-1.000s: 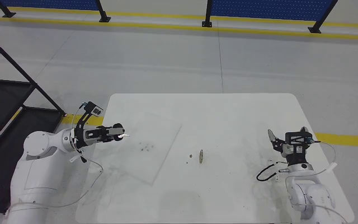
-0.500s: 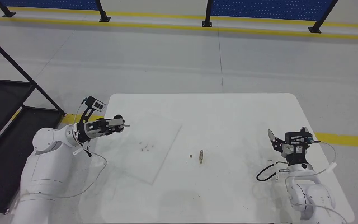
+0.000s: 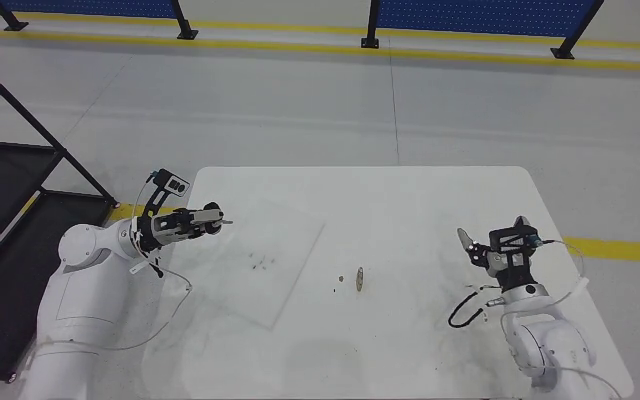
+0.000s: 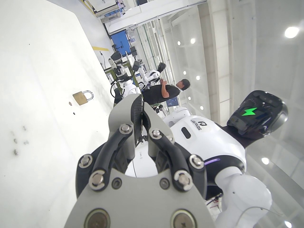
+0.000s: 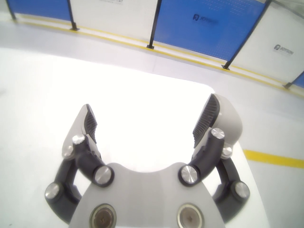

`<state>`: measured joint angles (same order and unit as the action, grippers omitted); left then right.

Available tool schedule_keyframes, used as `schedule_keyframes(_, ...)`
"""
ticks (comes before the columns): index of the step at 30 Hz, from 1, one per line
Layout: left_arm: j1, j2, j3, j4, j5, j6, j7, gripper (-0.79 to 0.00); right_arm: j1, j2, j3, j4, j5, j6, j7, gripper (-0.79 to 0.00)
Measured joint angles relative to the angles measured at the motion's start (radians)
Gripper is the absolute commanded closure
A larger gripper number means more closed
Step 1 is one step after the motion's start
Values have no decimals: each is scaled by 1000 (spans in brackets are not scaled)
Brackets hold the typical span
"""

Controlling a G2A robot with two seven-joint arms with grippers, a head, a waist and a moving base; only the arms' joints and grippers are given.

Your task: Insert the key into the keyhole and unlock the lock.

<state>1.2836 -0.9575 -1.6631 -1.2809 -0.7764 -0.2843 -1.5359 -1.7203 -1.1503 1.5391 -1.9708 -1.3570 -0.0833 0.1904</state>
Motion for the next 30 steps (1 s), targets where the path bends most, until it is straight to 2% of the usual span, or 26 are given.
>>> schedule_keyframes(7, 0, 0, 0, 0, 0, 0, 0, 0, 56, -5, -120, -153, 18, -64, 316, -785)
schedule_keyframes(11, 0, 0, 0, 0, 0, 0, 0, 0, 103, -12, -200, -238, 74, -64, 492, -785)
schedule_keyframes(15, 0, 0, 0, 0, 0, 0, 0, 0, 168, -22, -287, -292, 108, -13, 674, -785)
schedule_keyframes(21, 0, 0, 0, 0, 0, 0, 0, 0, 270, -44, -430, -280, 128, 121, 914, -785)
schedule_keyframes(24, 0, 0, 0, 0, 0, 0, 0, 0, 323, -55, -482, -255, 88, 186, 973, -785)
schedule_keyframes(27, 0, 0, 0, 0, 0, 0, 0, 0, 353, -67, -505, -243, 94, 278, 952, -785)
schedule_keyframes(30, 0, 0, 0, 0, 0, 0, 0, 0, 352, -67, -505, -244, 105, 274, 951, -785)
